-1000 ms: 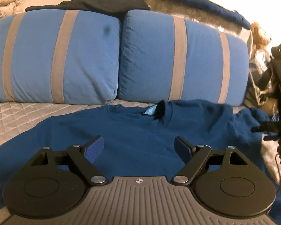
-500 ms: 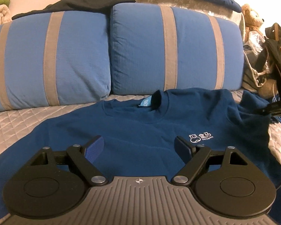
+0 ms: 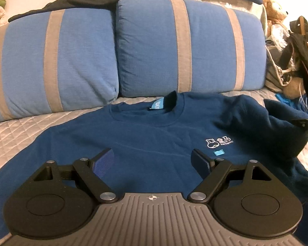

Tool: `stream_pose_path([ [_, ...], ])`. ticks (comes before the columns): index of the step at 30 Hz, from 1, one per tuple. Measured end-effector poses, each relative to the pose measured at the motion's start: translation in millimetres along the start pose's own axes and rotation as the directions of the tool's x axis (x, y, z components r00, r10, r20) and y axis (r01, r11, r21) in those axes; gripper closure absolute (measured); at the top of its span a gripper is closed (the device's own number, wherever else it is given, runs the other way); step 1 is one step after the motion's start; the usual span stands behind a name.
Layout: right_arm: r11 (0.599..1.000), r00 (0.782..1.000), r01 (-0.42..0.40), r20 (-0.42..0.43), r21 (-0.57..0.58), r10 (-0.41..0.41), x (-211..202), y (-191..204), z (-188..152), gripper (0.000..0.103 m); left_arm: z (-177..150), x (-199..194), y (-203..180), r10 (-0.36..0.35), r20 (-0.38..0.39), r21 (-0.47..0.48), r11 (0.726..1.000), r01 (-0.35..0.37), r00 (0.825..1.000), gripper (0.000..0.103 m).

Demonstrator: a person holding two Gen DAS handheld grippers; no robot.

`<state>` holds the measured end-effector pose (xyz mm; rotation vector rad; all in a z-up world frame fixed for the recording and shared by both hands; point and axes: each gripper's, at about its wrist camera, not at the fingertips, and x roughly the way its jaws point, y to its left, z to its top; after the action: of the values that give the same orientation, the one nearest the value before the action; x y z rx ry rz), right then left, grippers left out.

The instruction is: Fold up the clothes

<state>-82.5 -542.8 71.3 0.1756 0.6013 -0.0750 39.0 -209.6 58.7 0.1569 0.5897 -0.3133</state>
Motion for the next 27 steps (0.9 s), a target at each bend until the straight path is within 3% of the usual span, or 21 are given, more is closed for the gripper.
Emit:
stream_pose_path([
  [2, 1.0, 1.0, 0.005, 0.014, 0.005, -0.005, -4.5, -3.3, -1.2, 0.05, -0.1, 0.5, 0.0, 0.01, -0.003, -0.004, 1.0, -0.01, 1.0, 0.02],
  [6, 0.998, 0.998, 0.052, 0.043, 0.02, -0.053, -15.0, -17.3, -5.0, 0.024, 0.1, 1.9, -0.4, 0.02, -0.011, -0.004, 1.0, -0.02, 1.0, 0.02],
  [16, 0.993, 0.992, 0.121, 0.022, 0.007, -0.121, -33.1, -63.4, -32.1, 0.017, -0.3, 4.0, 4.4, 0.025, -0.022, -0.025, 0.999, -0.026, 0.999, 0.02],
  [22, 0.986, 0.993, 0.059, 0.089, 0.157, -0.074, -50.8, -88.9, -32.9, 0.017, -0.3, 5.4, 5.5, 0.025, -0.033, -0.032, 0.999, -0.026, 0.999, 0.02],
  [27, 0.978, 0.985, 0.144, 0.067, 0.149, -0.156, -42.0, -94.1, -27.3, 0.017, -0.1, 5.2, 5.2, 0.024, -0.035, -0.032, 0.999, -0.025, 0.999, 0.02],
])
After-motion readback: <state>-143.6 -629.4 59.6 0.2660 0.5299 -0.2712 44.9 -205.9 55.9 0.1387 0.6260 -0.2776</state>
